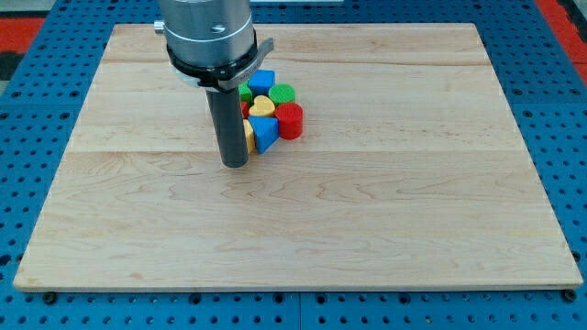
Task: Move the green star towards top right
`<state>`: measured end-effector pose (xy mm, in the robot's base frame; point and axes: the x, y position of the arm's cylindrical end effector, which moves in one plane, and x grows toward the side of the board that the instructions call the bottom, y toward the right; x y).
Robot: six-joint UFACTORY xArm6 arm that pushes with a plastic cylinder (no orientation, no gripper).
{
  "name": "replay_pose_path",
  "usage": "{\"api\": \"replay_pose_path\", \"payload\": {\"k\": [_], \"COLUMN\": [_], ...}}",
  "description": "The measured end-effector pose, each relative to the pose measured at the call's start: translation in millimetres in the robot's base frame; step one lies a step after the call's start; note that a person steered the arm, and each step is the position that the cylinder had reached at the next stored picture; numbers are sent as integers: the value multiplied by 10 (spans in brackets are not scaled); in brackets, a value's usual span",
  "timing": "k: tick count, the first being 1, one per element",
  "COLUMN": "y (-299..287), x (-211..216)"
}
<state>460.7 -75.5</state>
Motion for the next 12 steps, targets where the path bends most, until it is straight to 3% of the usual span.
{"api": "replay_pose_path", "payload": {"k": [1, 3, 6, 7, 9, 10, 12], "y": [0, -131, -780, -751, 76, 565, 755], "x": [0, -686, -786, -1190, -1691, -1692, -1679]}}
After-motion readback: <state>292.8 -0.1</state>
